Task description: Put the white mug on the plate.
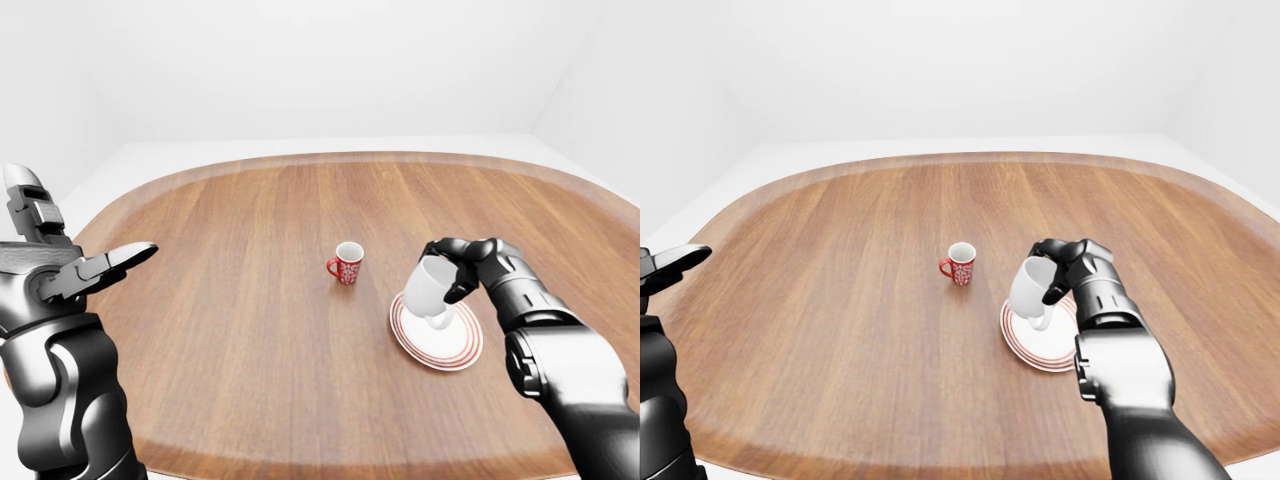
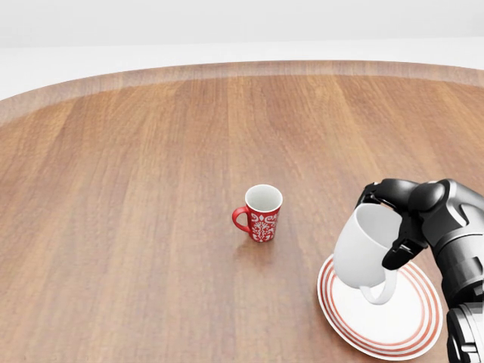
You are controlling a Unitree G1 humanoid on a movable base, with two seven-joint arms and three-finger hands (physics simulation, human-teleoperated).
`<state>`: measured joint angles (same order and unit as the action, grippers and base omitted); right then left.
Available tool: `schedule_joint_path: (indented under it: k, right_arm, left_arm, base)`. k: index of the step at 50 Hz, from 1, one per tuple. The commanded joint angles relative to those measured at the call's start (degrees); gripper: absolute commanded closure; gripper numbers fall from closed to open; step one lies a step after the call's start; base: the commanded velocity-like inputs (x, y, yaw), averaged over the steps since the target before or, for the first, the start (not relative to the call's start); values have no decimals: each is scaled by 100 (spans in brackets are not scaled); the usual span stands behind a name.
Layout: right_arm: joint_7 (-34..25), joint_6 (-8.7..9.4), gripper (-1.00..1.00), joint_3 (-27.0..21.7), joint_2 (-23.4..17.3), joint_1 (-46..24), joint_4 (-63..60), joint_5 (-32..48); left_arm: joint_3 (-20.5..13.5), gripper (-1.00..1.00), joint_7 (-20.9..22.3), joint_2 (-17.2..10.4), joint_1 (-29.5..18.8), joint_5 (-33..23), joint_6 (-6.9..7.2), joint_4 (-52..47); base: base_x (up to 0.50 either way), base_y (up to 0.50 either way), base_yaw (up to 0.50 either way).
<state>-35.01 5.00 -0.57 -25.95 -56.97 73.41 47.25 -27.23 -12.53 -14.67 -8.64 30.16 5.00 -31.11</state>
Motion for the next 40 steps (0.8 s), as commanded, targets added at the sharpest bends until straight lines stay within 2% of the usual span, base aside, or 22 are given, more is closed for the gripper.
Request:
schedule_joint_path:
  k: [1,30,40]
  right_arm:
    - [74,0,100,-9,-117,147,78,90]
    - [394,0,100,5,-245,325,111,367]
    - [696,0,100,10,-194,418,182,434]
  left_arm:
    - [9,-100,7,10,4,-16,0,1]
    - [9,-100,6,6,-10,-8,0,-2]
    - [18,-100,17,15,1,-20,0,20]
  base:
    - [0,0,0]
    - [0,0,0]
    - [0,0,0]
